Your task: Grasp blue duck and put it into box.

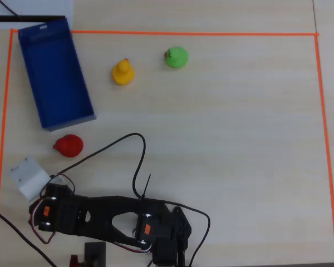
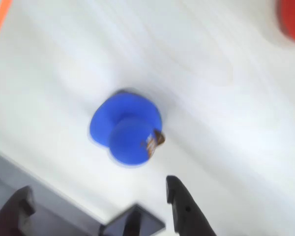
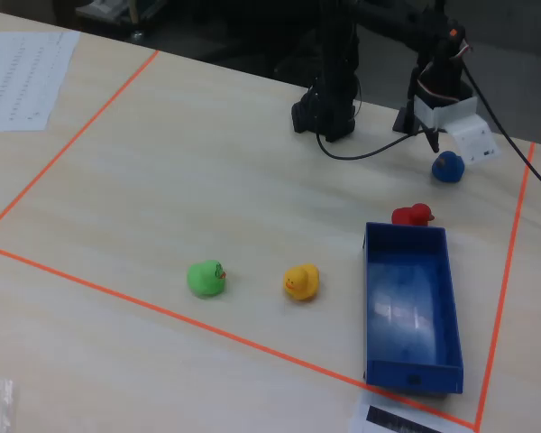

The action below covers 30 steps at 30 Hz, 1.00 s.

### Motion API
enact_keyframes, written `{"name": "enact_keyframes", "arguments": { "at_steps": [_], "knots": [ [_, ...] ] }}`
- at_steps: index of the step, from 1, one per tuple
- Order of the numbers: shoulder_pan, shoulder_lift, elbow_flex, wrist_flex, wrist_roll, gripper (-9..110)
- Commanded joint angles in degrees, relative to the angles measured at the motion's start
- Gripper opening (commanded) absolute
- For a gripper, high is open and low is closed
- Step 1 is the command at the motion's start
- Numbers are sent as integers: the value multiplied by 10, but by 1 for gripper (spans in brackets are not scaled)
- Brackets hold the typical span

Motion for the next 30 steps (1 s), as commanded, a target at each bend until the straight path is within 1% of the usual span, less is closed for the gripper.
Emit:
{"name": "enact_keyframes", "arguments": {
  "at_steps": [1, 8, 13, 18, 19, 20, 23, 26, 28, 30],
  "knots": [
    [18, 3, 31, -52, 0, 36],
    [19, -7, 48, -89, 23, 36],
    [18, -21, 59, -104, 36, 32],
    [16, -28, 83, -112, 34, 18],
    [15, -28, 85, -112, 34, 12],
    [15, -28, 87, -110, 34, 0],
    [18, -20, 89, -93, 28, 0],
    [47, 7, 59, -61, 36, 0],
    [87, 35, -5, -32, 55, 0],
    [143, 60, -89, -43, 94, 0]
  ]
}}
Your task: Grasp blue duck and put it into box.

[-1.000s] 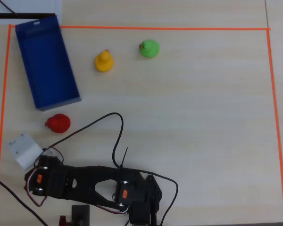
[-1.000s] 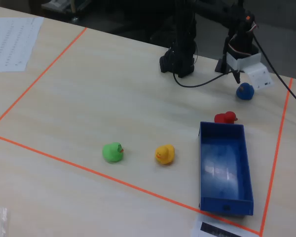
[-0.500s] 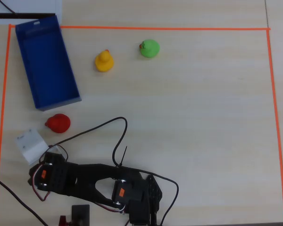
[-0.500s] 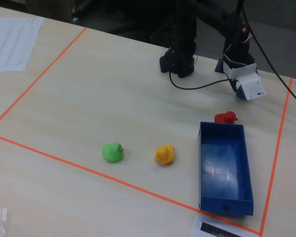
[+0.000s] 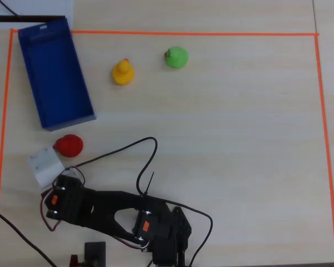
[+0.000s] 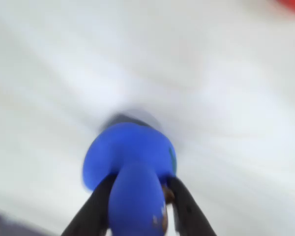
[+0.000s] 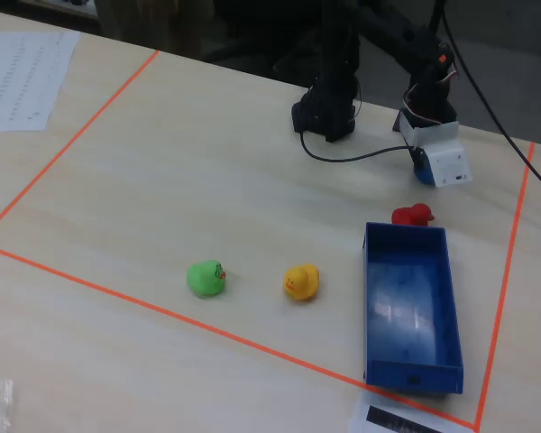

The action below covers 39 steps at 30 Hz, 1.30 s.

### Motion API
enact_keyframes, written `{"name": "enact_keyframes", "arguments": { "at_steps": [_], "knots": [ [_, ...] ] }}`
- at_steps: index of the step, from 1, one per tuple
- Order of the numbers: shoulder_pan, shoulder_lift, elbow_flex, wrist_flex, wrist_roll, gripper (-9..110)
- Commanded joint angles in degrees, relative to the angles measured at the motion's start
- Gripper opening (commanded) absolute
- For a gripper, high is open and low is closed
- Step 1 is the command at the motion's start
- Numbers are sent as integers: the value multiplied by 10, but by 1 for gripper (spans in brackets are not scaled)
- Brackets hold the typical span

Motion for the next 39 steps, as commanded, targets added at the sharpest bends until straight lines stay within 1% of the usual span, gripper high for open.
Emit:
{"name": "enact_keyframes", "arguments": {
  "at_steps": [1, 3, 6, 11, 15, 17, 19, 21, 24, 25, 27, 29, 30, 31, 32, 35, 39],
  "knots": [
    [112, 60, -186, -6, 67, 0],
    [186, 36, -293, -22, 127, 0],
    [272, -24, -381, -48, 152, 0],
    [367, -120, -359, -149, 149, 0],
    [380, -168, -309, -186, 142, 2],
    [367, -181, -289, -190, 141, 9],
    [356, -205, -285, -180, 131, 20],
    [352, -220, -286, -171, 128, 28],
    [355, -200, -294, -145, 121, 37],
    [358, -182, -301, -133, 117, 36],
    [373, -139, -324, -111, 118, 31],
    [395, -95, -361, -80, 121, 16],
    [404, -63, -367, -72, 117, 7],
    [414, -22, -360, -66, 110, 0],
    [417, 28, -335, -75, 89, 0],
    [414, 197, -188, -148, 9, 0],
    [417, 362, 8, -162, -84, 0]
  ]
}}
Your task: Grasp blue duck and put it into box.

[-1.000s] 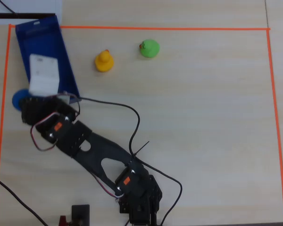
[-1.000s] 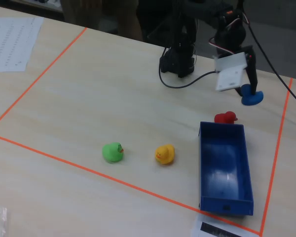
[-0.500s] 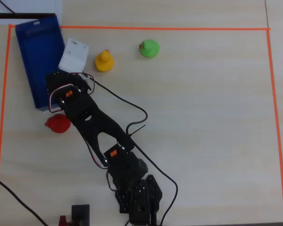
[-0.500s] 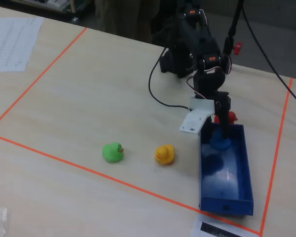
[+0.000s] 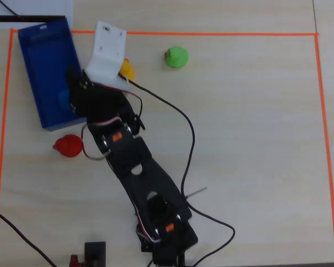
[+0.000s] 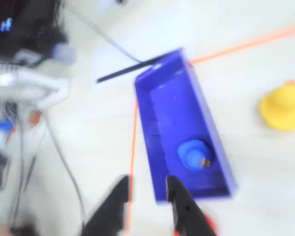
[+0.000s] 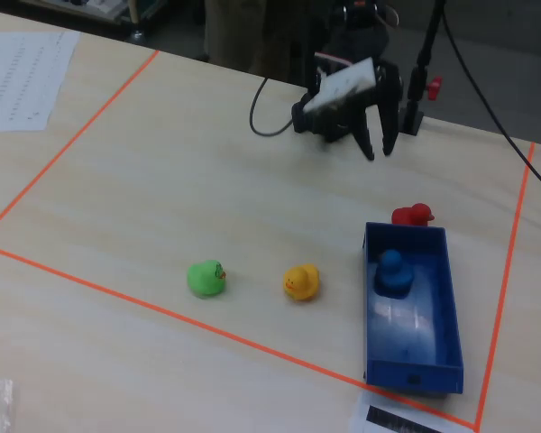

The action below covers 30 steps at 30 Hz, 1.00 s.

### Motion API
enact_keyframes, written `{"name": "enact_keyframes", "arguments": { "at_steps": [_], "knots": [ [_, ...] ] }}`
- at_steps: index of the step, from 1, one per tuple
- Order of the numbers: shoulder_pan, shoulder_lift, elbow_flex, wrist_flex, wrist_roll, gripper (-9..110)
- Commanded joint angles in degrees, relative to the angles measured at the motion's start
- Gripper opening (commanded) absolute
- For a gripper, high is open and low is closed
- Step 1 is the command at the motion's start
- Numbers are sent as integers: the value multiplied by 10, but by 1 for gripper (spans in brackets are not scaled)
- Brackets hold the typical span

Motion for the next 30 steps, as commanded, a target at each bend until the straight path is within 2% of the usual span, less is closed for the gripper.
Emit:
{"name": "enact_keyframes", "arguments": {
  "at_steps": [1, 7, 13, 25, 30],
  "knots": [
    [13, 221, 237, -25, -97, 0],
    [78, 416, 570, -51, -179, 0],
    [143, 565, 751, -21, -206, 0],
    [216, 688, 782, 288, -256, 0],
    [249, 688, 782, 291, -232, 2]
  ]
}}
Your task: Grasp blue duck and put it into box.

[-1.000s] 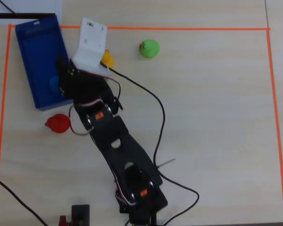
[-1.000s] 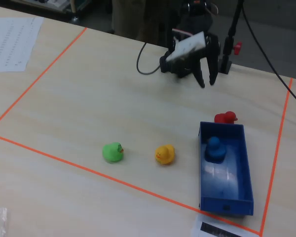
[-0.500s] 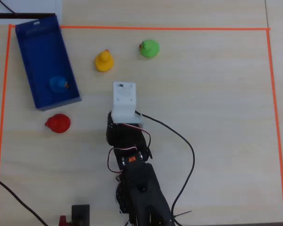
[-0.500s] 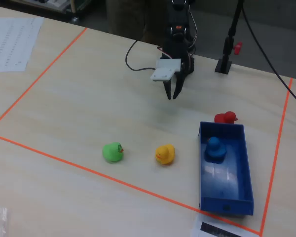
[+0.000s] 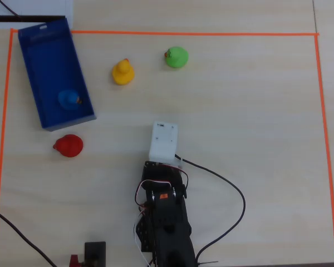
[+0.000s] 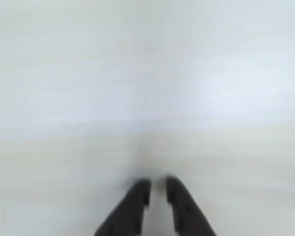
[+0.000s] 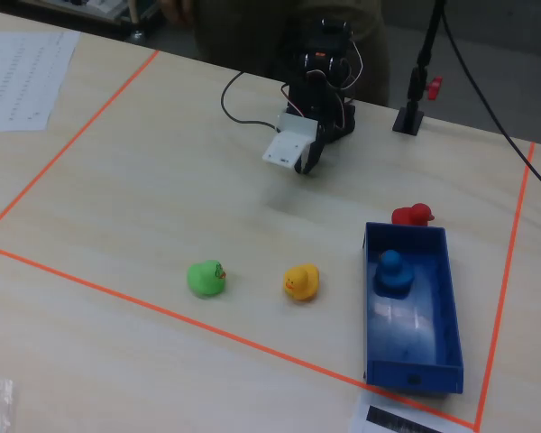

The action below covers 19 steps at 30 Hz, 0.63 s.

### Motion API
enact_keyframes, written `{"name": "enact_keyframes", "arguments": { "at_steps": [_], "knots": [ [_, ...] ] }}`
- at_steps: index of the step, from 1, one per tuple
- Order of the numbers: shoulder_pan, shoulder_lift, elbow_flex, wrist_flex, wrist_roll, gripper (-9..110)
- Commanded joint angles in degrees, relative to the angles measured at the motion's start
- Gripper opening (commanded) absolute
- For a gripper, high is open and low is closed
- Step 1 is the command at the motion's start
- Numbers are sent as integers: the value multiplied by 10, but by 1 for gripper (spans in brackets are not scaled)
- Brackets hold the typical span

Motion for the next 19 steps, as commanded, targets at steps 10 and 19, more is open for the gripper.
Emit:
{"name": "enact_keyframes", "arguments": {
  "at_steps": [10, 19],
  "knots": [
    [34, -4, -2, 11, 8, 6],
    [34, -4, -2, 11, 8, 6]
  ]
}}
